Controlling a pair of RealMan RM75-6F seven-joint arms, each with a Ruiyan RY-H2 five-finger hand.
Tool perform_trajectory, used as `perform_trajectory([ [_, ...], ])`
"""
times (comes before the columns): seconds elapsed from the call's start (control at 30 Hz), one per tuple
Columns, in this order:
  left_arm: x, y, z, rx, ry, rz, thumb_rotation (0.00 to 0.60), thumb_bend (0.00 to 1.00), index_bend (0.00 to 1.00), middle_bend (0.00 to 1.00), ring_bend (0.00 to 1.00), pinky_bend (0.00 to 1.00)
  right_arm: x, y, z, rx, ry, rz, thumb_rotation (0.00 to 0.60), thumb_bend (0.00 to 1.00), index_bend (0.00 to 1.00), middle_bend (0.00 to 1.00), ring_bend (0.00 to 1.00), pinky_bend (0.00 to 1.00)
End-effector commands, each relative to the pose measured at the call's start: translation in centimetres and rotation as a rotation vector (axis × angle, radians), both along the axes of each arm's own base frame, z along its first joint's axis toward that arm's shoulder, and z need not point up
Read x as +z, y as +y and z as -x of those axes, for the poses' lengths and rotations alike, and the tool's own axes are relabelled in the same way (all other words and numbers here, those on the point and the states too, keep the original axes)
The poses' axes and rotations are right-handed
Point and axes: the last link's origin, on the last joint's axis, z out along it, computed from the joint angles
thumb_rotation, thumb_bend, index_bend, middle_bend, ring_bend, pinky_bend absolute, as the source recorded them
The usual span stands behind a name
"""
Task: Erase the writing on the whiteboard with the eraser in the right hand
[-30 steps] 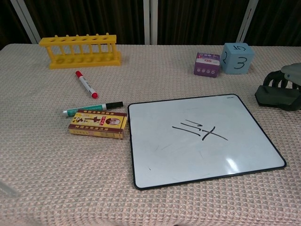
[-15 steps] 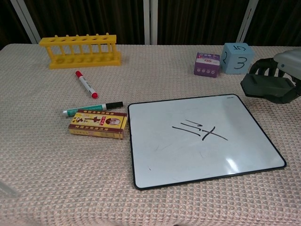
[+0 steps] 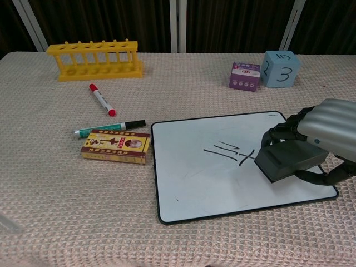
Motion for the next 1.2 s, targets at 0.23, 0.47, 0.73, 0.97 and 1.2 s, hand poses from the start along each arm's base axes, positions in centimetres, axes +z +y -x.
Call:
perform_trajectory([
  [0.23, 0.2, -0.1, 0.0, -0.006, 0.0, -0.009, 0.6, 0.16, 0.22, 0.22, 0.15, 0.25, -1.8, -0.5, -0.2, 0.006, 0.024, -0.003, 0.6, 0.38, 0.74, 0.62, 0.52, 0.6],
  [0.47, 0.6, -0.1, 0.1, -0.005, 0.003, -0.017, 0.6, 0.16, 0.22, 0.22, 0.15, 0.25, -3.6, -1.4, -1.0, 0.003, 0.026, -0.016, 0.6, 0.38, 0.74, 0.62, 0.52, 0.6],
  [0.73, 0.9, 0.0, 0.6, 0.008, 0.006, -0.027, 0.6, 0.16, 0.22, 0.22, 0.15, 0.25, -5.1, -2.4, -2.8, 0.015, -0.003, 0.002, 0.6, 0.38, 0.74, 0.62, 0.52, 0.6],
  [0.97, 1.3, -0.2, 1.0, 0.011, 0.015, -0.027, 0.6, 0.16, 0.22, 0.22, 0.15, 0.25, -6.7, -4.0, -5.2, 0.055, -0.018, 0.034, 0.6, 0.38, 0.74, 0.62, 0.52, 0.6],
  [1.2, 2.0, -0.4, 1.3, 0.016, 0.023, -0.04, 0.6, 0.16, 0.22, 0.22, 0.15, 0.25, -8.2, -6.0, -7.1, 0.049, -0.028, 0.056, 0.6, 0.38, 0.74, 0.62, 0.52, 0.6],
])
